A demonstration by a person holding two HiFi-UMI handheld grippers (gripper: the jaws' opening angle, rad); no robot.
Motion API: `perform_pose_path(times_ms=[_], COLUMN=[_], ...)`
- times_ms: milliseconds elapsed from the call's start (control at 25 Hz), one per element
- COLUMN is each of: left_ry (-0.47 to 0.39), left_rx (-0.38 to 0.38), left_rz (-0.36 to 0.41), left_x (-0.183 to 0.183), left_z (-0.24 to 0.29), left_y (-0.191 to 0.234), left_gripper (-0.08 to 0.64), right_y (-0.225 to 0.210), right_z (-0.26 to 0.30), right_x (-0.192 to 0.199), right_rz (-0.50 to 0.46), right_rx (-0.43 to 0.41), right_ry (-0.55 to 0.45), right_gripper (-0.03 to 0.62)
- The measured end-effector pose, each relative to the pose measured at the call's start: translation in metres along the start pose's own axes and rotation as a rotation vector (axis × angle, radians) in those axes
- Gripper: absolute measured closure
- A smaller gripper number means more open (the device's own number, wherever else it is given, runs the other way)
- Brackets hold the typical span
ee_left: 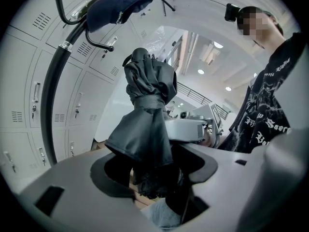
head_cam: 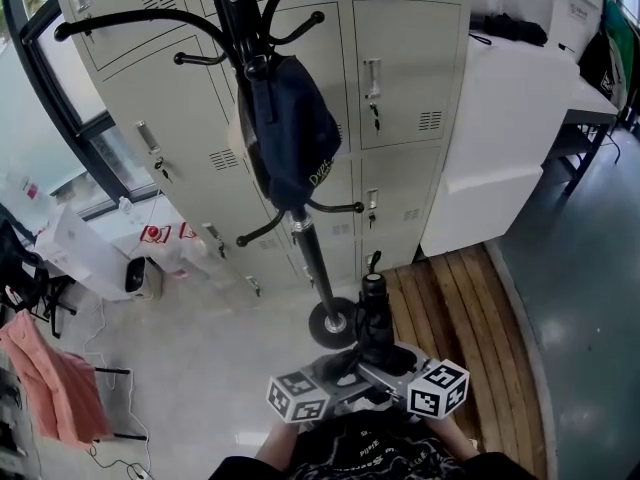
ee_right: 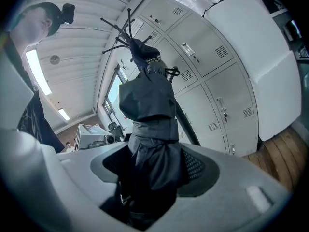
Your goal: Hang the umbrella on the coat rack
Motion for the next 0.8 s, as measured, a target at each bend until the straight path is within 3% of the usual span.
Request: perform_pose_path(times_ms=[320, 800], left_ry=[-0.012, -0.027], left_rx=[-0.025, -0.005], left_rz=[0.032, 0.052], left_x=[-0.017, -0.040], left_z=[-0.003, -0.007], left_y=[0.007, 0.024], left_gripper=[0.276, 0.276], right_y=[-0.002, -0.006], right_z=[0.008, 0.024], right_x=[-0.018, -0.042], right_rz=[-0.018, -0.034], right_rx=[-0.022, 0.000], right_ry=[-0.022, -0.033], right_gripper=[0.310, 0.310])
Point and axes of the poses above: the fingertips, and each gripper's own axes: z forward along the fingers, y to its left, x out of its underside, the point moved 7 cm from there along -z, backward along the fingers, and after that the axes turned 12 degrees about x, right-handed, at the moved point
